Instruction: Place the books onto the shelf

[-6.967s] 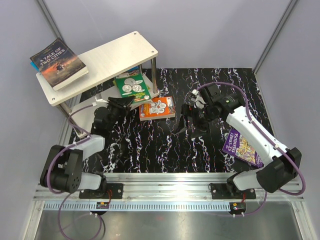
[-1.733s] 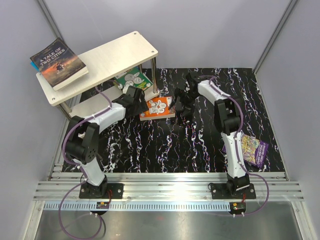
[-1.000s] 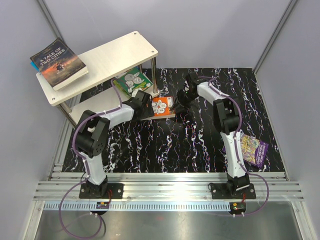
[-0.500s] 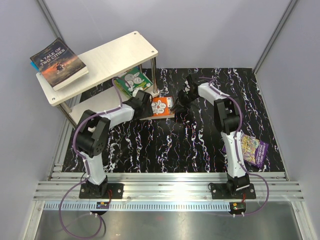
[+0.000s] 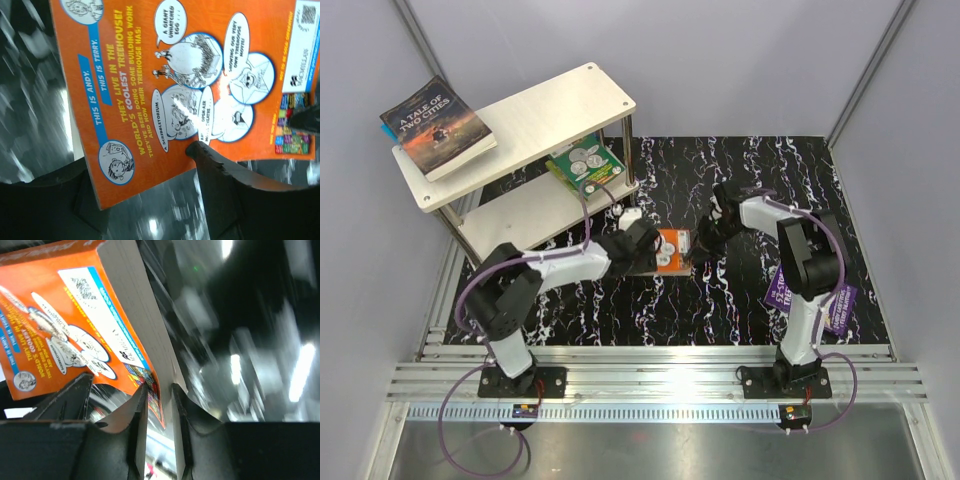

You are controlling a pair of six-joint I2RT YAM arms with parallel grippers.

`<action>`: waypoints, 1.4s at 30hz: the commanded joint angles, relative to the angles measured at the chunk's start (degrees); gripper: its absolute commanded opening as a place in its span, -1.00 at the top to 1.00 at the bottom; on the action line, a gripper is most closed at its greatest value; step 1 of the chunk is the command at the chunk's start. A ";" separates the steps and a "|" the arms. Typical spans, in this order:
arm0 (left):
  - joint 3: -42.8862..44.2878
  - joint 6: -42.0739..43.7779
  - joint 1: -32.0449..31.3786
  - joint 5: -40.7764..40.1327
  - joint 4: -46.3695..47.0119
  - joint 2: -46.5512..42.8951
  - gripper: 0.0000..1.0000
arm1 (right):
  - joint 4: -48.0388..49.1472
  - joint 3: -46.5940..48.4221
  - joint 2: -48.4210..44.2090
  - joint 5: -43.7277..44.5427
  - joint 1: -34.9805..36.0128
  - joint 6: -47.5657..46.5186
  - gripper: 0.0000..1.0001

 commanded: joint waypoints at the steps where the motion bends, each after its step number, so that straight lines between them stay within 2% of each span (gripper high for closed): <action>1: -4.52 -9.72 -9.86 7.85 2.90 -7.08 -0.27 | -4.74 -10.25 -8.42 -1.12 3.29 1.57 1.00; 2: -6.45 -10.52 -10.91 6.90 0.98 -9.97 -0.28 | -5.54 -12.09 -13.76 -2.16 3.37 1.84 1.00; 4: -8.13 -12.62 -12.67 5.49 -2.10 -13.23 -0.29 | -8.96 -15.69 -18.79 -3.92 3.73 2.10 1.00; 7: -11.04 -14.47 -12.77 2.50 -8.95 -19.91 -0.40 | -16.76 -15.81 -27.68 -5.51 4.60 -0.26 0.97; 8: -11.56 -14.65 -12.77 1.79 -11.76 -21.67 -0.44 | -19.06 -15.11 -29.44 -5.16 4.61 -1.14 0.82; 9: -11.74 -14.74 -12.42 -0.13 -13.18 -24.12 -0.47 | -21.52 -14.14 -32.41 -2.90 4.61 -3.15 0.51; 10: -11.31 -14.48 -12.16 -0.93 -14.58 -25.19 -0.50 | -25.64 -11.70 -33.57 -1.14 4.61 -4.30 0.17; 11: -10.87 -14.39 -11.81 -1.63 -17.55 -25.98 -0.54 | -27.25 -10.28 -34.63 3.67 4.61 -4.84 -0.32; 13: -8.42 -14.56 -10.84 -3.39 -20.82 -27.48 -0.61 | -29.01 -7.02 -36.57 7.13 4.69 -5.81 -0.54; 14: -7.62 -14.92 -10.66 -3.92 -24.14 -27.92 -0.72 | -28.93 -6.23 -36.83 8.45 4.61 -5.81 -0.66; 16: -6.04 -15.88 -10.75 -4.37 -26.10 -29.15 -0.76 | -27.36 -3.95 -35.35 10.74 4.43 -5.90 -0.70; 20: -6.11 -17.38 -10.92 -0.95 -25.94 -30.21 -0.77 | -22.00 -1.57 -29.73 9.26 4.17 -6.07 -0.71; 27: -6.65 -19.93 -15.04 3.89 -24.18 -25.31 -0.77 | -11.27 9.30 -10.58 3.19 2.59 -7.30 -0.71; 32: -7.35 -21.95 -18.39 10.03 -16.72 -20.90 -0.77 | -9.25 14.17 -0.65 2.31 1.97 -7.30 -0.70; 35: -7.18 -22.04 -19.80 13.11 -12.67 -16.86 -0.77 | -8.37 12.77 1.56 1.79 1.88 -7.04 -0.68; 38: -6.30 -21.69 -20.06 15.58 -10.38 -11.94 -0.77 | -5.73 7.33 1.22 0.47 1.97 -7.04 -0.67; 42: -6.56 -21.25 -19.89 18.75 -5.55 -6.75 -0.77 | -2.84 -4.16 -0.88 -1.55 1.97 -7.13 -0.67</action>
